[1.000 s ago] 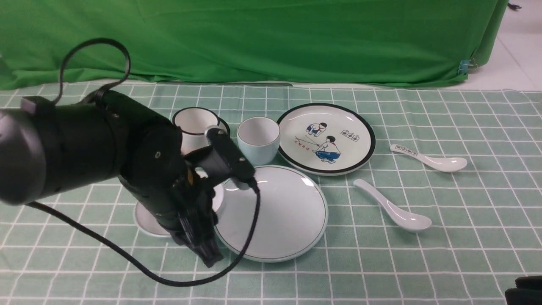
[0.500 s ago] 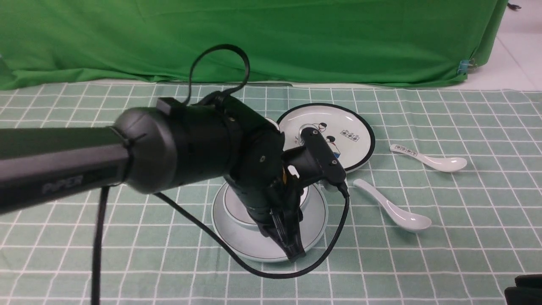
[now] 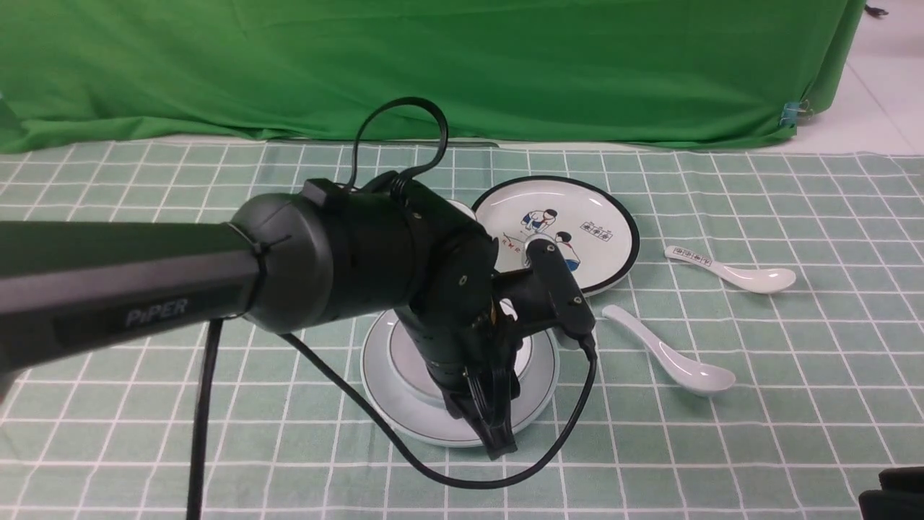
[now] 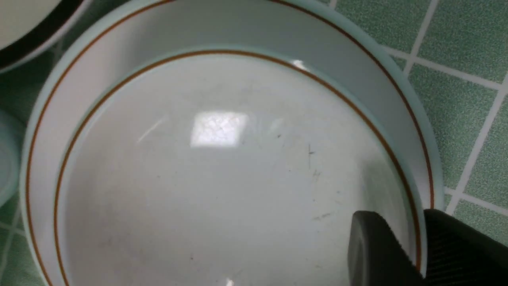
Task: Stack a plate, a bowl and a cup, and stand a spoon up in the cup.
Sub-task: Use the left arm to put the blue rice bowl into the blue large plate in the middle, then use the left arm to grab a blue teacup
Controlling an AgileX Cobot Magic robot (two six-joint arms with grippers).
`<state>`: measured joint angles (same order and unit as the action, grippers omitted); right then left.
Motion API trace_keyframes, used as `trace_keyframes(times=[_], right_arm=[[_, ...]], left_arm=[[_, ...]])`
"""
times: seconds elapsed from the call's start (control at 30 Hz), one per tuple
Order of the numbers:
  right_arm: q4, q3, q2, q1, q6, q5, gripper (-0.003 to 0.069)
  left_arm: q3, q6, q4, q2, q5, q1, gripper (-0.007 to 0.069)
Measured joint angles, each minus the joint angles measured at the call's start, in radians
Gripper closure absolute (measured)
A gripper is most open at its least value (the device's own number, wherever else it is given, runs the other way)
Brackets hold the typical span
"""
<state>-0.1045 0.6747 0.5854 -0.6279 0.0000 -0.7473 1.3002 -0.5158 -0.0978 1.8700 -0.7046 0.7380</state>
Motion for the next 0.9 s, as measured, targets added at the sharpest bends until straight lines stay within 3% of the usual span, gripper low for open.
trace_keyframes(times=[0.23,0.33,0.47,0.63,0.77,0.9], right_arm=[[0.002,0.000,0.000,0.000,0.034,0.000,0.0311],[0.002,0.000,0.000,0.000,0.037,0.000,0.0305],[0.002,0.000,0.000,0.000,0.037,0.010,0.0305],[0.002,0.000,0.001,0.000,0.037,0.016,0.0313],[0.002,0.000,0.001,0.000,0.037,0.016,0.0365],[0.002,0.000,0.001,0.000,0.029,0.016,0.0406]], left_arm=[[0.000,0.037,0.054,-0.057,-0.023,0.000,0.0233],[0.000,0.047,0.111,-0.112,-0.063,0.000,0.0209],[0.032,0.047,0.152,-0.179,-0.140,-0.004,0.0309],[0.186,0.009,0.169,-0.160,-0.275,-0.088,0.0564],[0.344,-0.060,0.185,-0.080,-0.370,-0.196,0.0595],[0.501,-0.161,0.254,0.038,-0.418,-0.314,0.0512]])
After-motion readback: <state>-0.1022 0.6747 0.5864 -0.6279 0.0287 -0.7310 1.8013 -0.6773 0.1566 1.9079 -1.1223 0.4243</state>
